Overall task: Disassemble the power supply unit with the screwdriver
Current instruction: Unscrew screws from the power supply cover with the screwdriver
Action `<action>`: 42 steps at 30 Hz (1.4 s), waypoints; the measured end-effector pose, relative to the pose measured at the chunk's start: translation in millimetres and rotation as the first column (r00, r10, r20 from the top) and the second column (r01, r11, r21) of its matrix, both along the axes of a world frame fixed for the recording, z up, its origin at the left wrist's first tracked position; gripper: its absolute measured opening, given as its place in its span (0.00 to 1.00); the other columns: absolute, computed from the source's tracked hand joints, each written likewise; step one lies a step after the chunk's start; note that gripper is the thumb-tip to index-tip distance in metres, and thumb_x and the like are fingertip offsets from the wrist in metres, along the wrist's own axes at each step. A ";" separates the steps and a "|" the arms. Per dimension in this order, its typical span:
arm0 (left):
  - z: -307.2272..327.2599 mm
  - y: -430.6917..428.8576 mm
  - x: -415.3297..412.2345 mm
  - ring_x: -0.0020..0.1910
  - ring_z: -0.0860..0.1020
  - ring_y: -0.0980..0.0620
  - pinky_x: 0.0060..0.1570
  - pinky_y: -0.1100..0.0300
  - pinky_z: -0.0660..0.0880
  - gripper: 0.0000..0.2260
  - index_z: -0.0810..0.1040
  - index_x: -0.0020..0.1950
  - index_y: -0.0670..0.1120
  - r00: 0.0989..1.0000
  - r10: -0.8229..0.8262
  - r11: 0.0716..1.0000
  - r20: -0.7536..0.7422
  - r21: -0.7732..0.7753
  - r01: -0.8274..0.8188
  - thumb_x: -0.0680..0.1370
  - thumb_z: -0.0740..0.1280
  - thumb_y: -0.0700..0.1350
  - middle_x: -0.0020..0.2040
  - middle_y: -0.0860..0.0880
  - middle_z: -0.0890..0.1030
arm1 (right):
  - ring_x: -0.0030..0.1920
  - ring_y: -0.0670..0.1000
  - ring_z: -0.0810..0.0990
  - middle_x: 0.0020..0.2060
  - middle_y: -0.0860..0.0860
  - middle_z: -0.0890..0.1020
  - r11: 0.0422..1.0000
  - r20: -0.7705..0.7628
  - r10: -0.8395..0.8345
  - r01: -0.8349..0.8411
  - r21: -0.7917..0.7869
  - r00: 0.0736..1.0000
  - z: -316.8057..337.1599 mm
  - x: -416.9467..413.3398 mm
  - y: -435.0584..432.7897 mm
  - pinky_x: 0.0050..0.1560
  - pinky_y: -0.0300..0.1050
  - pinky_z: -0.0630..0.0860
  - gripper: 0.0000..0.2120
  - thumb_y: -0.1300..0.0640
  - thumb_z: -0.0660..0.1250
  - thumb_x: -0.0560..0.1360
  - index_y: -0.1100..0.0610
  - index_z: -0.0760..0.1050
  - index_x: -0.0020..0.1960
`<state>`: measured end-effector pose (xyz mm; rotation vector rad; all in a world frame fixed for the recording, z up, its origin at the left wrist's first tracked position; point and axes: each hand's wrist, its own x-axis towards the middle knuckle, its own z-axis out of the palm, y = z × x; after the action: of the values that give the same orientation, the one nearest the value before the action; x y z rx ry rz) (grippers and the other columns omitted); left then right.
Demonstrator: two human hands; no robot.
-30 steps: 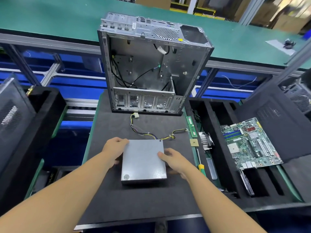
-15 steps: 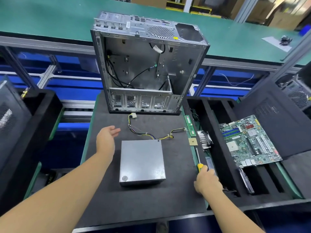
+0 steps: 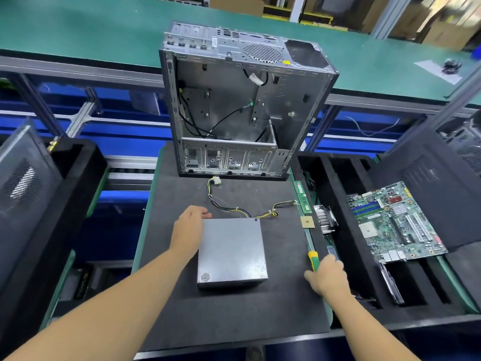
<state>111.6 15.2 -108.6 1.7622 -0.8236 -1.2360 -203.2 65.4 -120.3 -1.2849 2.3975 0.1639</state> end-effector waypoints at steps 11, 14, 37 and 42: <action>11.9 4.2 -42.0 0.62 0.74 0.51 0.65 0.53 0.63 0.14 0.76 0.61 0.49 0.585 -0.379 0.807 0.717 -0.053 0.588 0.78 0.58 0.42 0.58 0.55 0.78 | 0.51 0.58 0.75 0.50 0.56 0.75 0.853 0.247 0.084 0.058 -0.519 0.965 63.1 32.1 -12.4 0.55 0.51 0.71 0.10 0.60 0.69 0.74 0.61 0.74 0.53; 6.5 4.5 -55.5 0.67 0.69 0.53 0.65 0.55 0.60 0.13 0.72 0.64 0.51 0.473 -0.413 0.734 0.778 -0.023 0.679 0.80 0.59 0.47 0.63 0.57 0.74 | 0.42 0.45 0.80 0.38 0.48 0.79 0.746 0.353 0.152 0.128 -0.654 0.923 84.8 34.4 -15.4 0.41 0.34 0.71 0.05 0.60 0.68 0.76 0.59 0.73 0.50; -18.1 -10.9 -85.3 0.52 0.75 0.64 0.54 0.57 0.62 0.04 0.80 0.50 0.61 0.602 -0.206 0.858 0.771 -0.153 0.490 0.79 0.65 0.55 0.46 0.64 0.76 | 0.36 0.40 0.80 0.41 0.32 0.78 0.684 0.465 0.618 -0.143 -0.715 0.635 106.2 70.3 -90.7 0.37 0.42 0.71 0.09 0.49 0.58 0.81 0.38 0.61 0.59; -20.0 -11.1 -85.5 0.50 0.76 0.64 0.54 0.56 0.64 0.04 0.82 0.50 0.60 0.618 -0.177 0.858 0.766 -0.188 0.478 0.78 0.68 0.55 0.47 0.64 0.78 | 0.36 0.39 0.78 0.39 0.34 0.78 0.694 0.469 0.640 -0.196 -0.693 0.608 107.0 68.1 -95.3 0.37 0.37 0.68 0.09 0.50 0.58 0.82 0.39 0.62 0.59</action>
<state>26.1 4.2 -128.6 1.8038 -1.8090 -0.4528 -135.1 -29.9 -13.4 -1.7911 1.4454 -0.8588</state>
